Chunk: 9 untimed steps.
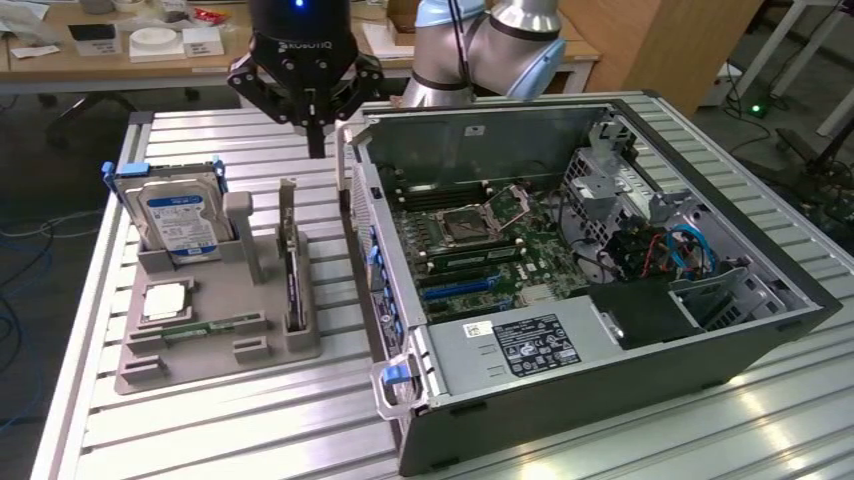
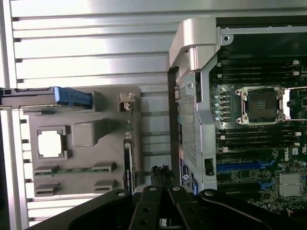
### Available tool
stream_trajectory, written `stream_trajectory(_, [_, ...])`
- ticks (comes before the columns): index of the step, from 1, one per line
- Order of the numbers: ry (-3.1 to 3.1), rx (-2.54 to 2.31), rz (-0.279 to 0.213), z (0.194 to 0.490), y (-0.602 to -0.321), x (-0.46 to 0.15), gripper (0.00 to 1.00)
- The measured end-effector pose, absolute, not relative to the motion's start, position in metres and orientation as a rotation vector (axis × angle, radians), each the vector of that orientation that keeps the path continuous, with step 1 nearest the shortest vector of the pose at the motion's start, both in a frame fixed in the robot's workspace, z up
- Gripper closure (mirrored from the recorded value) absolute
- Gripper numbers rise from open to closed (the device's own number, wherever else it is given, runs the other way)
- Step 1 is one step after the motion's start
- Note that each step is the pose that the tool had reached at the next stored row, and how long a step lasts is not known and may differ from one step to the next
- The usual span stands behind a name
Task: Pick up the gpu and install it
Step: 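Reach for the gpu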
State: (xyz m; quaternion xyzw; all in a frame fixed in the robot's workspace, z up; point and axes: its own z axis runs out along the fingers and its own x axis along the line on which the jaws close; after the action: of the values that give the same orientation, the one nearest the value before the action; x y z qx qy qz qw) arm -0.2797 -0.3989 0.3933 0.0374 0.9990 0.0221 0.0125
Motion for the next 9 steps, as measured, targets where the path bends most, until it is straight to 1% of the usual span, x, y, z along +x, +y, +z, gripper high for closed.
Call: stream_trajectory(9, [3.114,0.117,0.069,0.3933,-0.3989,-0.2884,0.89])
